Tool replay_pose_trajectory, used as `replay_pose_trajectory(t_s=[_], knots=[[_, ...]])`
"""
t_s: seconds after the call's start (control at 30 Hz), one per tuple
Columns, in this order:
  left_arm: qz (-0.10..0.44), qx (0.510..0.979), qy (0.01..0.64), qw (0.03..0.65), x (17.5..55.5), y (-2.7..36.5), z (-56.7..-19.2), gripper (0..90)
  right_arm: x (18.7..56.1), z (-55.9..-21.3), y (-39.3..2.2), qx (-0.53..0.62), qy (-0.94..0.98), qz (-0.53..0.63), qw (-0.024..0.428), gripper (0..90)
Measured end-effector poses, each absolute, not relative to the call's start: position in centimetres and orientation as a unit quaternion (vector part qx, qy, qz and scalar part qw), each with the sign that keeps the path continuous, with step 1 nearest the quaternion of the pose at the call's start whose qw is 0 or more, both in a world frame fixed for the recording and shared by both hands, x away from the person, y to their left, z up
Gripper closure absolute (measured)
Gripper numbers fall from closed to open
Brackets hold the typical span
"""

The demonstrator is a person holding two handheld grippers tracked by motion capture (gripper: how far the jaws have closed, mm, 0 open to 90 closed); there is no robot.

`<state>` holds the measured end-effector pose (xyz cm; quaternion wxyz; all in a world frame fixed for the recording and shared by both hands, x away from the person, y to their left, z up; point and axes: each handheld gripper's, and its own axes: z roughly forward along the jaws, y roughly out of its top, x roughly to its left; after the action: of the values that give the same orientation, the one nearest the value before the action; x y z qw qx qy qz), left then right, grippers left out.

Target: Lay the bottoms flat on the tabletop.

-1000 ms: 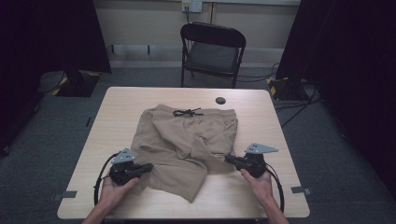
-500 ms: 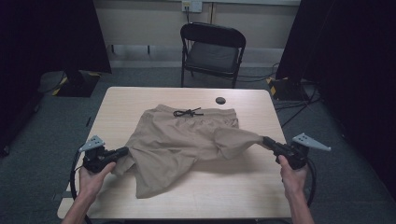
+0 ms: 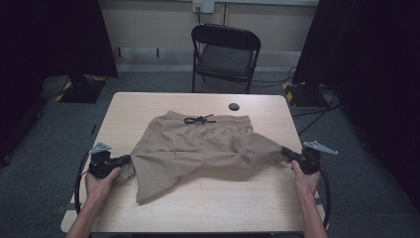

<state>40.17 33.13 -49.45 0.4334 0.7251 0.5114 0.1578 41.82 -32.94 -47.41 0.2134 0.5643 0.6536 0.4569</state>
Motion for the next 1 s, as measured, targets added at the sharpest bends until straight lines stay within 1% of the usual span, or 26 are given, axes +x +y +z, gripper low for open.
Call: replay_pose_trajectory(t_s=[0.03, 0.07, 0.1, 0.13, 0.17, 0.2, 0.23, 0.3, 0.33, 0.37, 0.43, 0.47, 0.5, 0.53, 0.57, 0.67, 0.7, 0.77, 0.83, 0.87, 0.9, 1.0], knots=[[0.158, 0.726, 0.509, 0.436, 40.1, 32.9, -49.4, 88.1, 41.7, -48.0, -33.4, 0.569, 0.656, 0.451, 0.208, 88.2], [0.156, 0.724, 0.507, 0.441, 40.0, 32.7, -49.2, 87.1, 41.6, -48.1, -33.3, 0.568, 0.658, 0.448, 0.209, 83.8], [0.156, 0.724, 0.507, 0.441, 40.0, 32.7, -49.2, 83.1, 41.6, -48.1, -33.3, 0.568, 0.658, 0.448, 0.209, 83.8], [0.155, 0.722, 0.501, 0.452, 39.9, 32.5, -48.9, 83.1, 41.4, -48.1, -33.2, 0.563, 0.664, 0.446, 0.207, 79.7], [0.159, 0.722, 0.493, 0.459, 39.6, 32.1, -48.3, 77.6, 41.0, -47.6, -32.8, 0.546, 0.67, 0.457, 0.21, 69.4], [0.159, 0.722, 0.493, 0.459, 39.6, 32.1, -48.3, 75.7, 41.0, -47.6, -32.8, 0.546, 0.67, 0.457, 0.21, 69.4], [0.159, 0.725, 0.479, 0.468, 39.3, 31.6, -47.6, 73.1, 40.4, -46.8, -32.3, 0.527, 0.675, 0.472, 0.21, 64.1], [0.164, 0.737, 0.459, 0.469, 38.9, 30.6, -46.8, 71.4, 40.0, -46.1, -31.7, 0.515, 0.684, 0.47, 0.215, 60.7], [0.164, 0.737, 0.459, 0.469, 38.9, 30.6, -46.8, 70.1, 40.0, -46.1, -31.7, 0.515, 0.684, 0.47, 0.215, 60.7], [0.163, 0.743, 0.448, 0.469, 38.7, 30.0, -46.3, 69.1, 39.3, -45.3, -31.0, 0.502, 0.685, 0.482, 0.217, 55.9], [0.16, 0.745, 0.431, 0.483, 38.2, 28.6, -45.7, 67.2, 38.9, -44.7, -30.4, 0.492, 0.686, 0.489, 0.218, 52.4], [0.16, 0.745, 0.431, 0.483, 38.2, 28.6, -45.7, 67.0, 38.9, -44.7, -30.4, 0.492, 0.686, 0.489, 0.218, 52.4], [0.159, 0.753, 0.412, 0.488, 37.9, 27.6, -45.3, 66.5, 38.5, -44.2, -29.5, 0.473, 0.695, 0.5, 0.21, 48.9], [0.159, 0.753, 0.412, 0.488, 37.9, 27.6, -45.3, 66.6, 38.5, -44.2, -29.5, 0.473, 0.695, 0.5, 0.21, 48.9], [0.159, 0.762, 0.4, 0.484, 37.6, 26.7, -45.0, 66.6, 38.1, -43.9, -28.2, 0.455, 0.706, 0.502, 0.205, 44.1], [0.149, 0.767, 0.387, 0.489, 37.3, 25.7, -44.9, 66.5, 37.7, -43.7, -26.8, 0.436, 0.714, 0.509, 0.203, 38.0], [0.137, 0.774, 0.377, 0.489, 37.2, 24.7, -45.2, 66.4, 37.7, -43.7, -26.3, 0.429, 0.717, 0.51, 0.201, 34.2], [0.123, 0.779, 0.379, 0.484, 37.4, 24.0, -45.9, 66.3, 37.8, -43.6, -25.3, 0.415, 0.73, 0.506, 0.198, 31.9], [0.121, 0.789, 0.375, 0.471, 37.9, 23.4, -46.7, 66.1, 38.0, -43.5, -24.2, 0.398, 0.74, 0.507, 0.193, 28.2], [0.121, 0.789, 0.375, 0.471, 37.9, 23.4, -46.7, 66.2, 38.0, -43.5, -24.2, 0.398, 0.74, 0.507, 0.193, 28.2], [0.116, 0.793, 0.373, 0.468, 38.2, 23.0, -47.1, 66.1, 38.4, -43.5, -23.0, 0.386, 0.751, 0.502, 0.188, 25.8], [0.103, 0.799, 0.372, 0.462, 38.6, 22.4, -47.7, 64.8, 39.3, -44.0, -21.9, 0.385, 0.765, 0.485, 0.179, 25.5]])
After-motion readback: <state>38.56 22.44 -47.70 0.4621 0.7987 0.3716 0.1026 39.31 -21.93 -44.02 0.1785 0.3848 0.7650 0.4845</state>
